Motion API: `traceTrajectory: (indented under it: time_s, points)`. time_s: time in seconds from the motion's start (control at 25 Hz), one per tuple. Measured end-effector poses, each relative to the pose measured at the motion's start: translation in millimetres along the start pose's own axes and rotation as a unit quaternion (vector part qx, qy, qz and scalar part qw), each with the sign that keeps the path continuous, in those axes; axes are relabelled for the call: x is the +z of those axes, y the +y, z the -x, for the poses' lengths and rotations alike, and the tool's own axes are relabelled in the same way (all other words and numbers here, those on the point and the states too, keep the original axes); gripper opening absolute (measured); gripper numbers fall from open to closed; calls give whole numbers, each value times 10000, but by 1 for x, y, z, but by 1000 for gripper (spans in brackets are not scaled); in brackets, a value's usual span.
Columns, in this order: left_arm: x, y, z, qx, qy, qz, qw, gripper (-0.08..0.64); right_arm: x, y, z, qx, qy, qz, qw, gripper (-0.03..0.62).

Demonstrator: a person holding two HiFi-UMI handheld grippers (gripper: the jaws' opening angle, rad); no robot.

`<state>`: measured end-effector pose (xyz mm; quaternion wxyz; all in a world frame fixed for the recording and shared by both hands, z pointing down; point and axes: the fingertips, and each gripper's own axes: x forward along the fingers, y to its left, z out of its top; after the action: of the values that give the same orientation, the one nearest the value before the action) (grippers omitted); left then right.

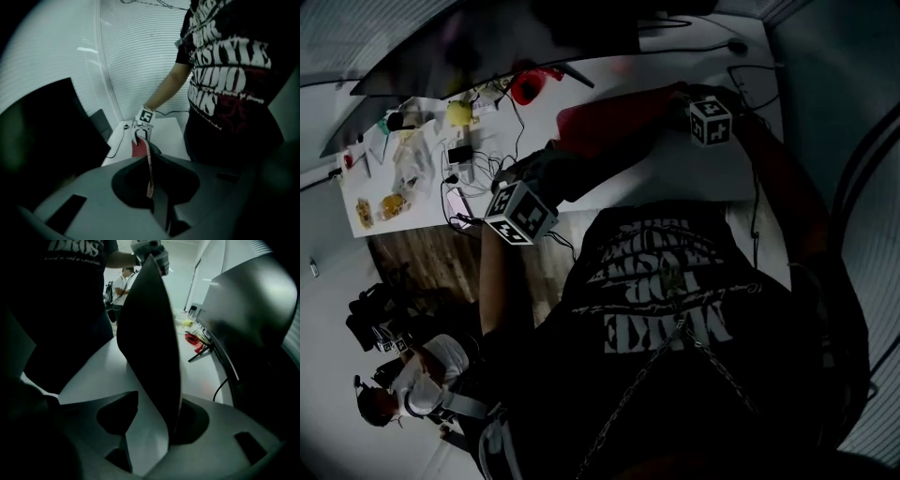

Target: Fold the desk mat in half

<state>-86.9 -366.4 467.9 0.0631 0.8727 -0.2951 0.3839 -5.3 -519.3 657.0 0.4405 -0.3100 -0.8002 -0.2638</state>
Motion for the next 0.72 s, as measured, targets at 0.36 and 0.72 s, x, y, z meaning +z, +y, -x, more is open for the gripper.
traceTrajectory:
  time_s: [0.36,0.72]
  points:
    - [-32,25,88,1632,-552,917,9808,21,37,-50,14,-1793,73,-1010,9786,17]
    - [5,76,189,2458,-1305,244,9602,21,99,-60,188,-3039,219,-1527,9402,17]
